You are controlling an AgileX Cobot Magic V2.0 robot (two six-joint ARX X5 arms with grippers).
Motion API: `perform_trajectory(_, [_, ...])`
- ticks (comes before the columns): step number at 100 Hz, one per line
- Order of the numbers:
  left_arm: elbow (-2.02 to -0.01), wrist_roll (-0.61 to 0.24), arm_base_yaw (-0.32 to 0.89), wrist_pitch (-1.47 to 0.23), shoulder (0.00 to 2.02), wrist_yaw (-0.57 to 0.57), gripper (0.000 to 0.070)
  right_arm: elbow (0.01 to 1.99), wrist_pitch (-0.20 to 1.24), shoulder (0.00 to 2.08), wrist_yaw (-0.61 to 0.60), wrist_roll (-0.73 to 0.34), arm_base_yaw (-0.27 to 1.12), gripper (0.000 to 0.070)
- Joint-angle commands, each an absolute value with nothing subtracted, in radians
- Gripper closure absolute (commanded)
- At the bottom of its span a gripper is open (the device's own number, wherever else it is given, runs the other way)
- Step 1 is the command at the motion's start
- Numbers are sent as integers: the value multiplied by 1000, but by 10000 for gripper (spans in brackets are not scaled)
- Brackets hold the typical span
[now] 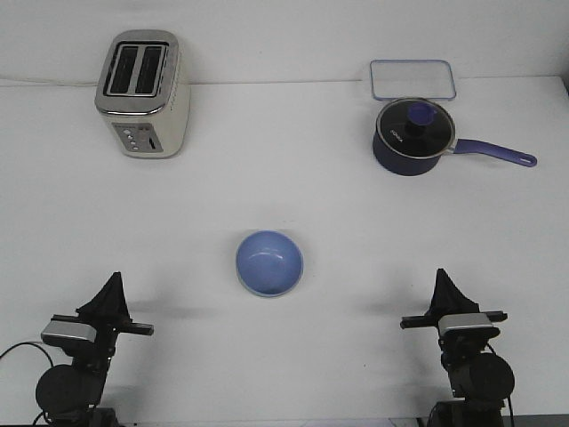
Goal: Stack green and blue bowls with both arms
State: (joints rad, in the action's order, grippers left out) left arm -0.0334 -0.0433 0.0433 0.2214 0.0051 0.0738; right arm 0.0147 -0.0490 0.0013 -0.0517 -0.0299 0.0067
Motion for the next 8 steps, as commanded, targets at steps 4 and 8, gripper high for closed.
perform_trajectory(4, [-14, -38, 41, 233, 3, 70, 689, 12, -60, 1, -51, -30, 7, 692])
perform_trajectory(8, [-14, -38, 41, 233, 3, 70, 689, 12, -60, 1, -51, -30, 7, 692])
